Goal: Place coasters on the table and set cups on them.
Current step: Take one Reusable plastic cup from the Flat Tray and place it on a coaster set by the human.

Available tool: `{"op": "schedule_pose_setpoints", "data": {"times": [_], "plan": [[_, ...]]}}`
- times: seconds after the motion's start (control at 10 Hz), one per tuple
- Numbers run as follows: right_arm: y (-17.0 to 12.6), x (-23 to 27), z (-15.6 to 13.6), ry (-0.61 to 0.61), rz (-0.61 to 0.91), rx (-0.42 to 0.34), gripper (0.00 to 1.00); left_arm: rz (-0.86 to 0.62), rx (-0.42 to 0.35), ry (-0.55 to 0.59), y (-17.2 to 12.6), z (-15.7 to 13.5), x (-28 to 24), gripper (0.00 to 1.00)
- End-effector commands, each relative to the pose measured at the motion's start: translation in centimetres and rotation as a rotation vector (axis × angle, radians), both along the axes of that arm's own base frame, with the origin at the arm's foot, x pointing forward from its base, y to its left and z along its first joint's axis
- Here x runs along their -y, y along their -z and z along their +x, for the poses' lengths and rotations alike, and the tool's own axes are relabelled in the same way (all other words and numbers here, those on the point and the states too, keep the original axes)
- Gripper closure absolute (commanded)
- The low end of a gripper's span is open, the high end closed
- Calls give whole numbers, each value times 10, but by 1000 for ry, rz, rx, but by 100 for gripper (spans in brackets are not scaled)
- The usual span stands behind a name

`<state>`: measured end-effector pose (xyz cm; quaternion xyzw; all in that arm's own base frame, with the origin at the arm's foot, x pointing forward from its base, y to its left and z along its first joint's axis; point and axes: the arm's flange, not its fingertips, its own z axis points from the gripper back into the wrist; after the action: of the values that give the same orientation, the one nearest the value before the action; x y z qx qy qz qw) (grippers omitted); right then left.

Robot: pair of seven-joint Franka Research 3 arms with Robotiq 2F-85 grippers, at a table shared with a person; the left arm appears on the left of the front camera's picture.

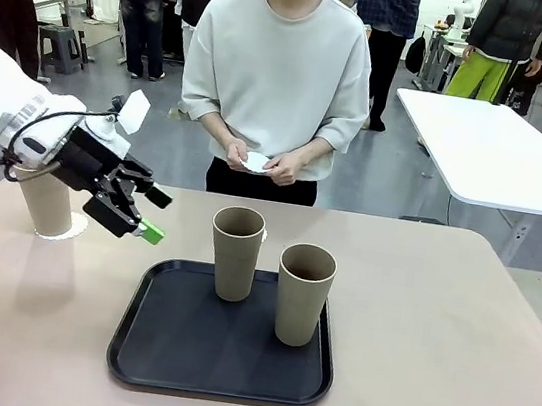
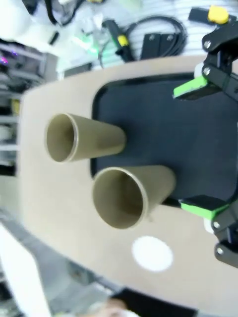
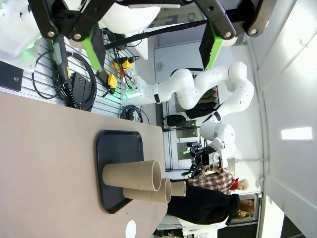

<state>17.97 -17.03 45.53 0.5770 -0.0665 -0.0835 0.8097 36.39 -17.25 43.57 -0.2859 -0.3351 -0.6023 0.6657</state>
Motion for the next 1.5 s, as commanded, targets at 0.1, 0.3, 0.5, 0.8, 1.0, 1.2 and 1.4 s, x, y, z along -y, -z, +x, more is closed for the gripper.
{"op": "schedule_pose_setpoints", "data": {"times": [0.1, 0.3, 0.5, 0.8, 1.0, 1.2, 1.4], "plan": [[0, 0, -1, -3, 9, 11, 0, -167, -25, 139, 20, 32, 8, 0], [0, 0, -1, -3, 9, 11, 0, -250, -98, 148, 14, 45, 10, 0], [0, 0, -1, -3, 9, 11, 0, -133, -154, 57, 4, 52, 9, 0], [0, 0, -1, -3, 9, 11, 0, -248, -94, 155, 14, 40, 7, 0], [0, 0, -1, -3, 9, 11, 0, -248, -94, 155, 14, 40, 7, 0], [0, 0, -1, -3, 9, 11, 0, -224, -114, 150, 13, 43, 10, 0], [0, 0, -1, -3, 9, 11, 0, -276, -28, 216, 34, 51, 4, 0]]}}
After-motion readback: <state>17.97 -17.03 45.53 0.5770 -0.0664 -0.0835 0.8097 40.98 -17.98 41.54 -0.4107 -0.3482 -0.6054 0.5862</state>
